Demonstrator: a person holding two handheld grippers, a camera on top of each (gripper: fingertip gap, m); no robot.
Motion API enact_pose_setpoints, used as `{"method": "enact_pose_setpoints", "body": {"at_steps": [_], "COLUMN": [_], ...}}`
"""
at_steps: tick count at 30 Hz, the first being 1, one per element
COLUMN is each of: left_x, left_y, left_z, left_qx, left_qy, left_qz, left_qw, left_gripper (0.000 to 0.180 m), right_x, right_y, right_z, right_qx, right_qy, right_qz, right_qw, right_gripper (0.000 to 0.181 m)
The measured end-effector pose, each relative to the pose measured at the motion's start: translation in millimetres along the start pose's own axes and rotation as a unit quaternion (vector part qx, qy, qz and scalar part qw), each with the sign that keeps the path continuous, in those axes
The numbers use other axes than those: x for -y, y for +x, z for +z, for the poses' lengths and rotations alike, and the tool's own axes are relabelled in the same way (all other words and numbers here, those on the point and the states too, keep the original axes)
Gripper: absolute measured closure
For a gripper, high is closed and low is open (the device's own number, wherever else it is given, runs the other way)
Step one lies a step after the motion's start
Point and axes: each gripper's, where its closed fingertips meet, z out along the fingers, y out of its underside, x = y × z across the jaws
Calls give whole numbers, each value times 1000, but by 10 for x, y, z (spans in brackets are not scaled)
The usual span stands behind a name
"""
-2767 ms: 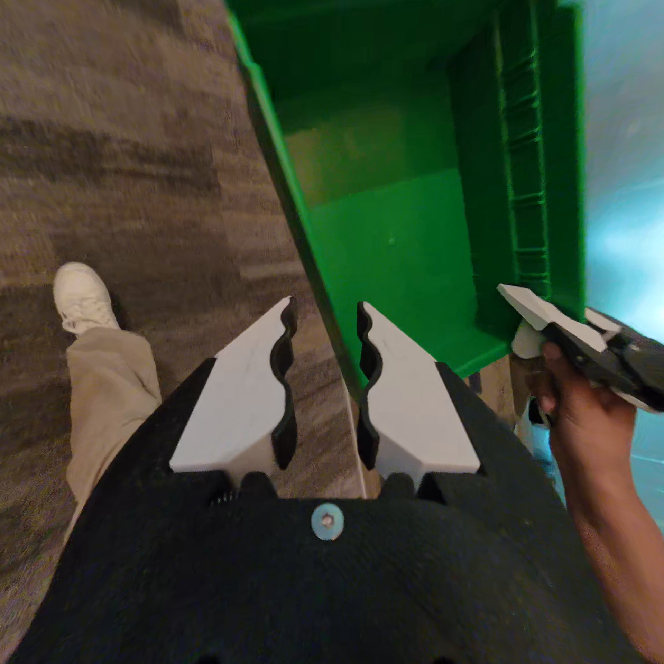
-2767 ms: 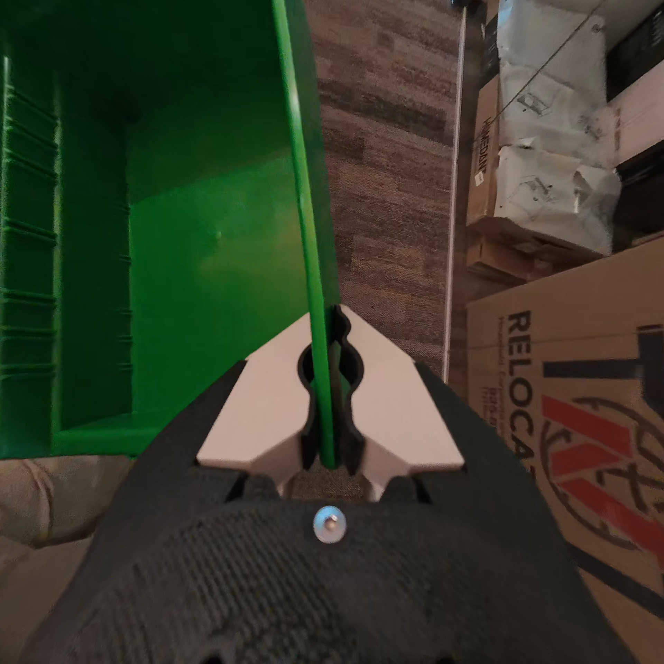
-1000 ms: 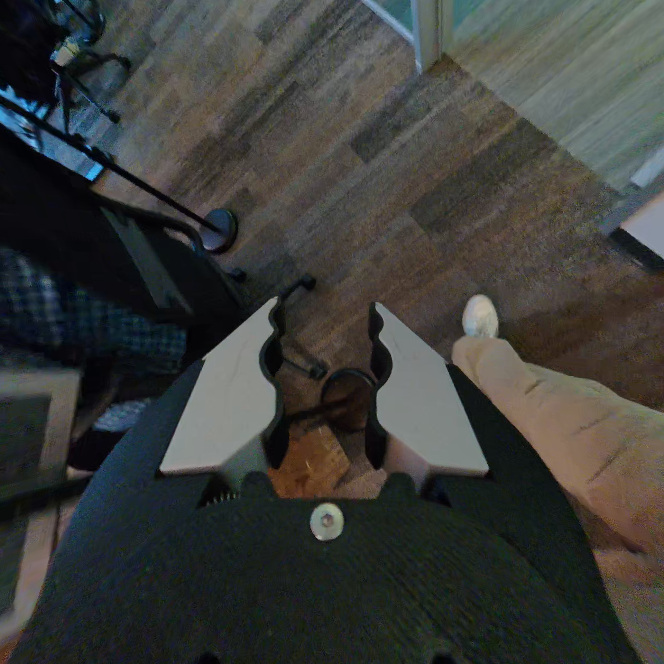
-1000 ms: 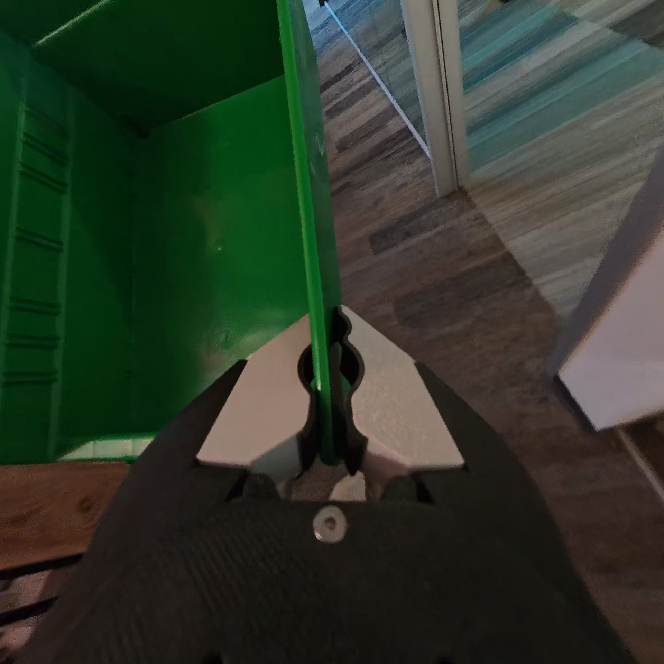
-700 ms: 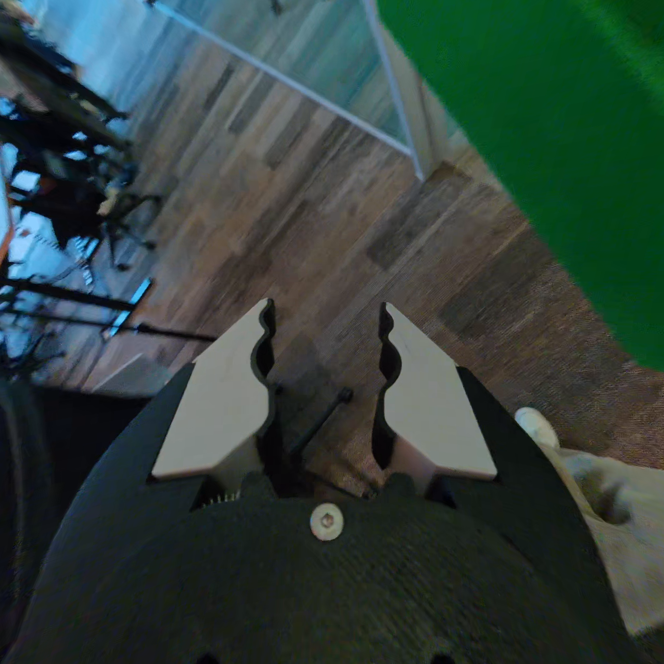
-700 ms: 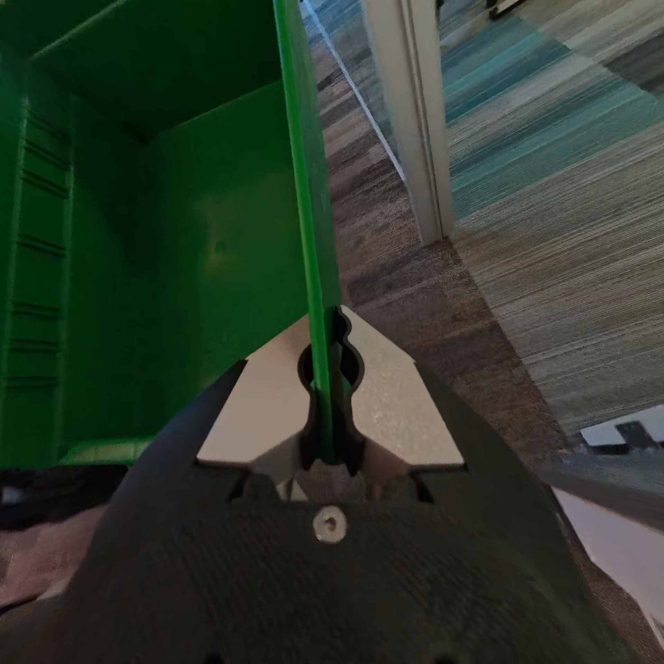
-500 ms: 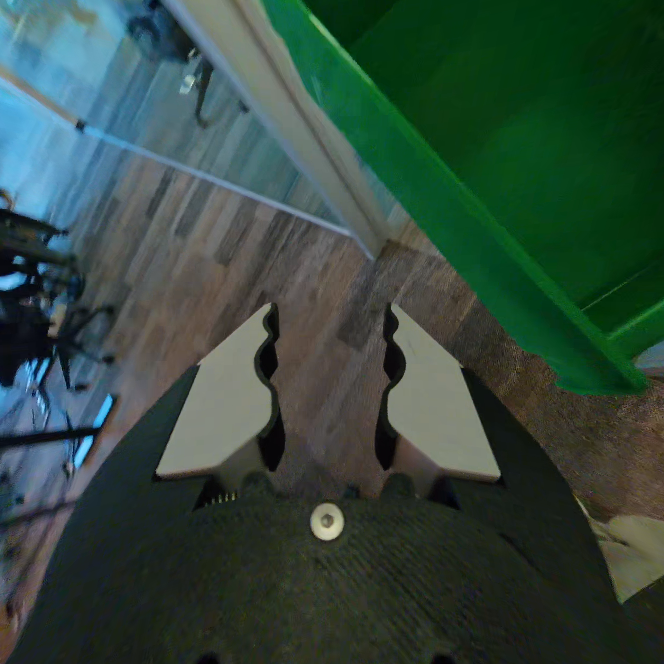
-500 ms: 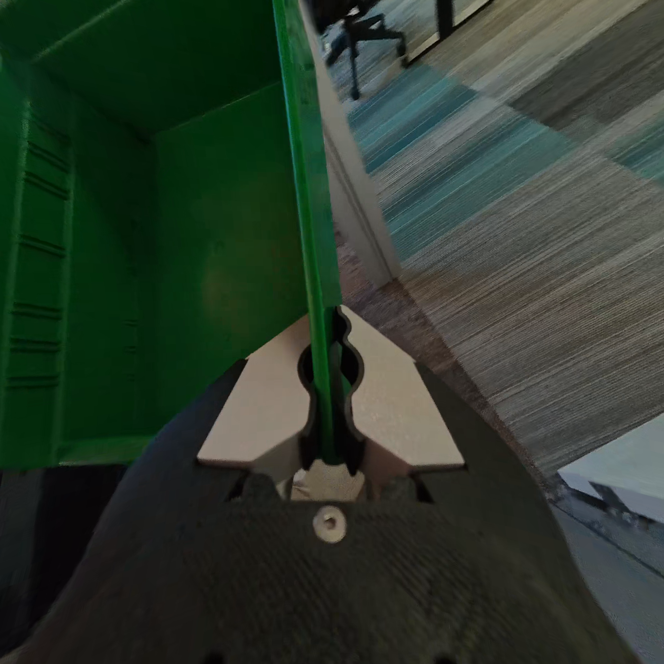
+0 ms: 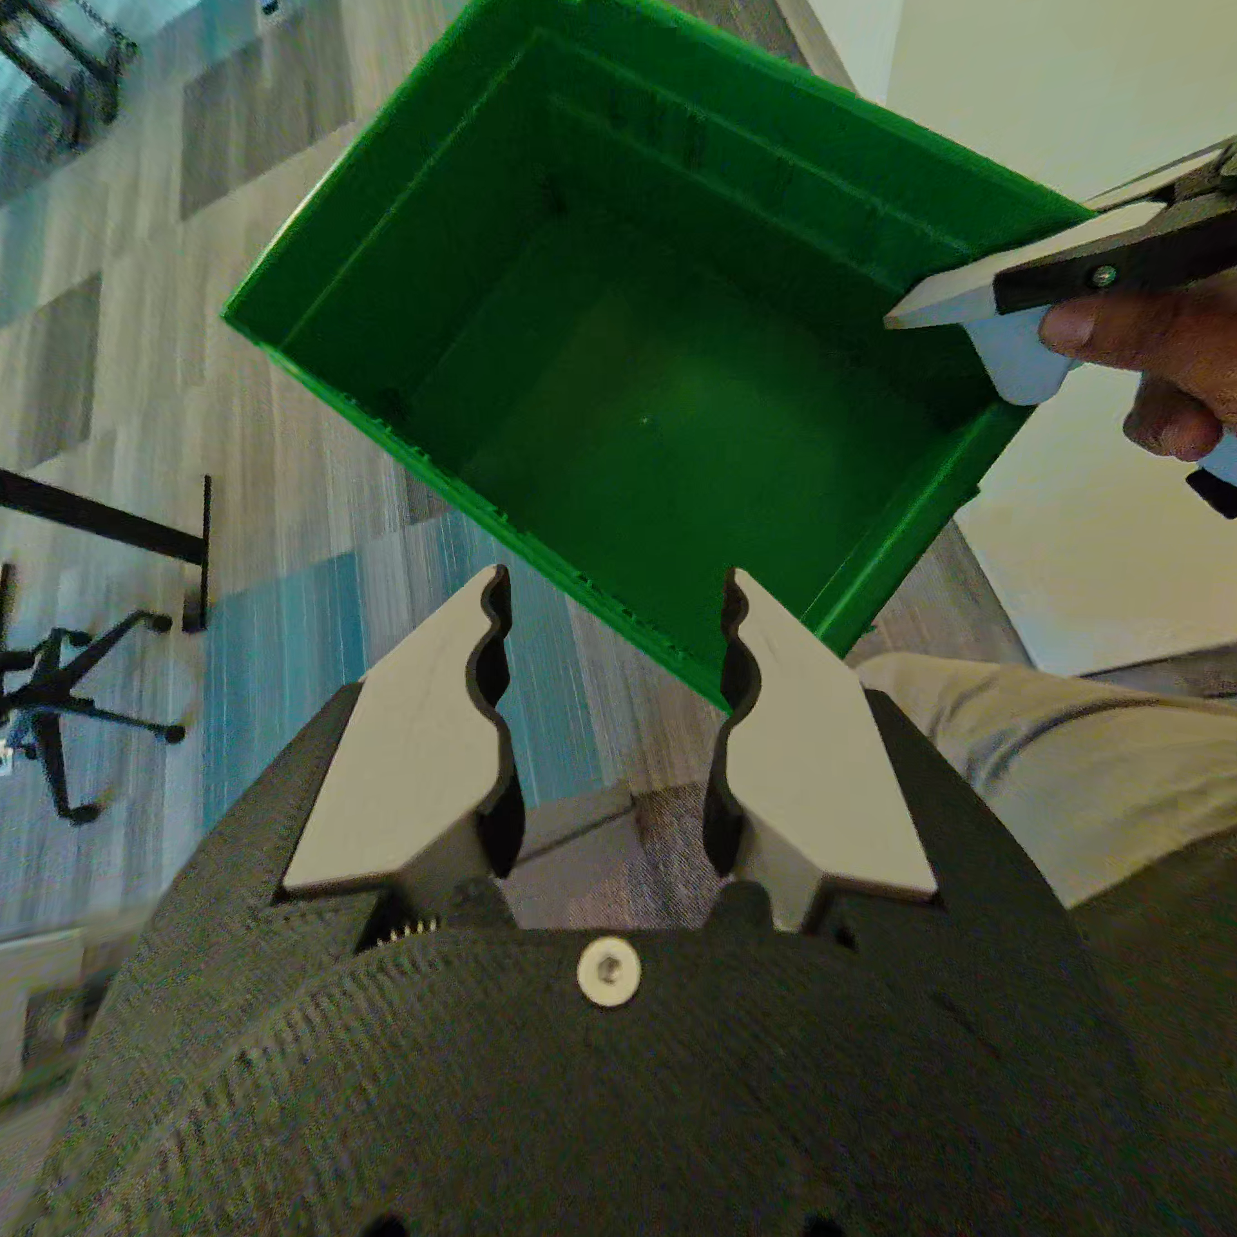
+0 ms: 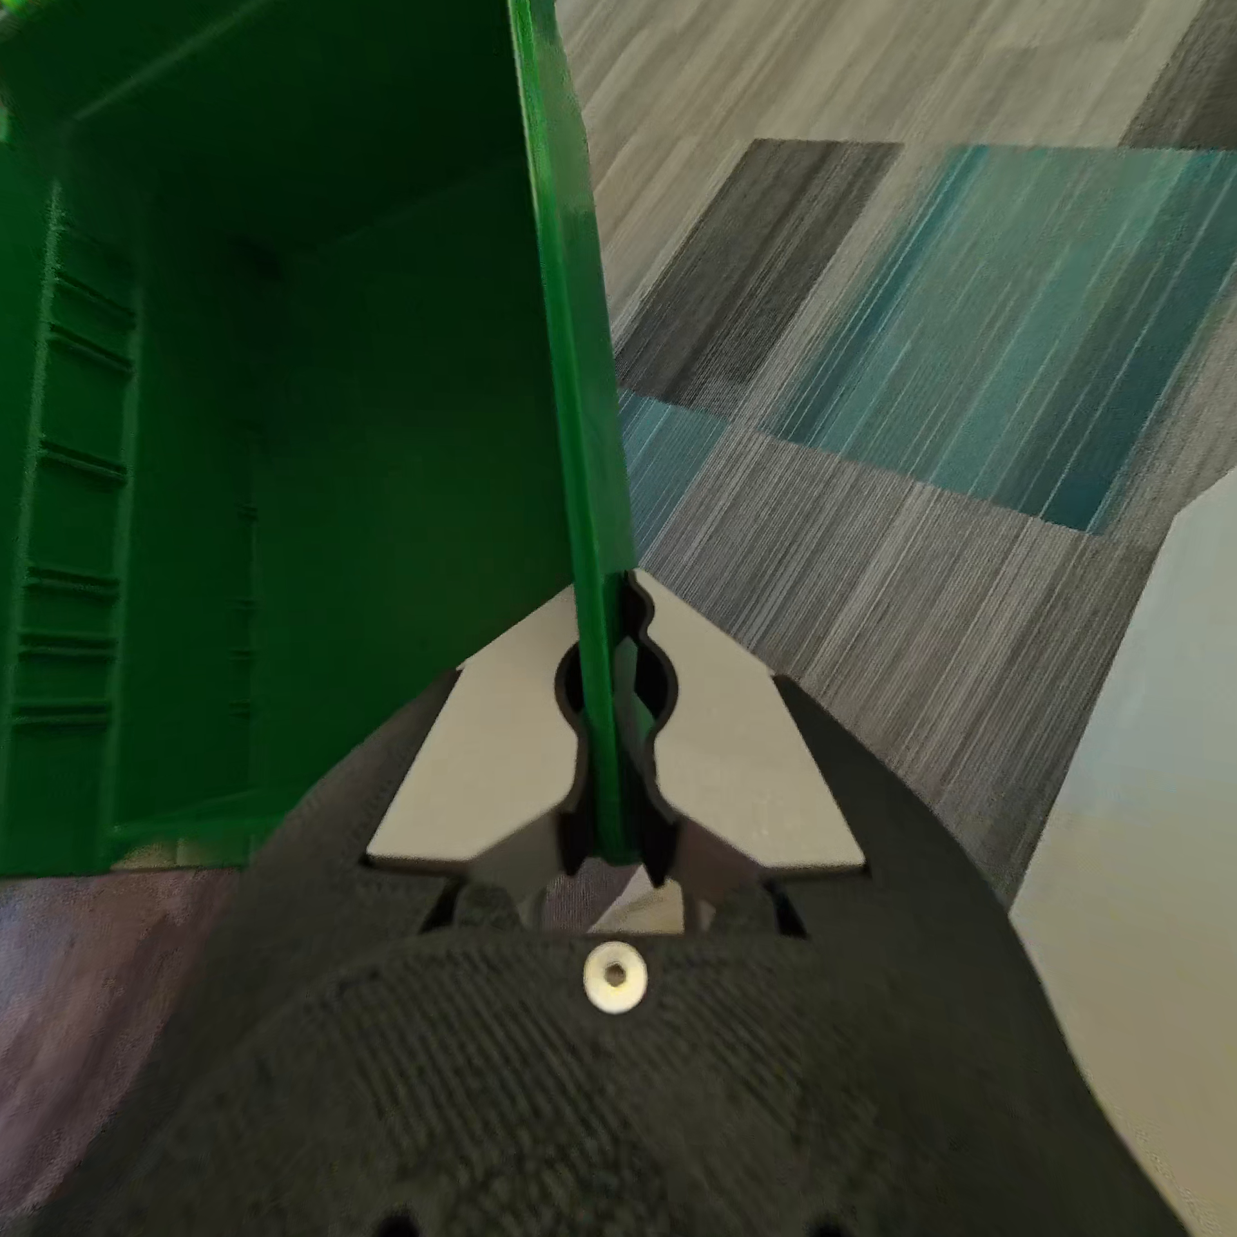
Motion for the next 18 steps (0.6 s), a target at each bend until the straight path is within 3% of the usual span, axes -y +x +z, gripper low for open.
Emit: {"method": "enact_pose_setpoints", "body": {"at_steps": [10, 18], "left_x": [1034, 2032], "left_y": [-2043, -3790], "left_z": [2643, 4192], "left_qx": [-4, -42], "left_qy": [-53, -34], "left_qz": [-53, -112], "left_qw": [997, 992], "left_gripper": [121, 115], "right_x": [2048, 4066], "right_y": [998, 806], "right_z": [2707, 5079], "right_qx": [-32, -13], "right_qy": [-14, -11], "right_qz": [20, -24], "right_qw": [999, 1000], "right_gripper": [178, 178]}}
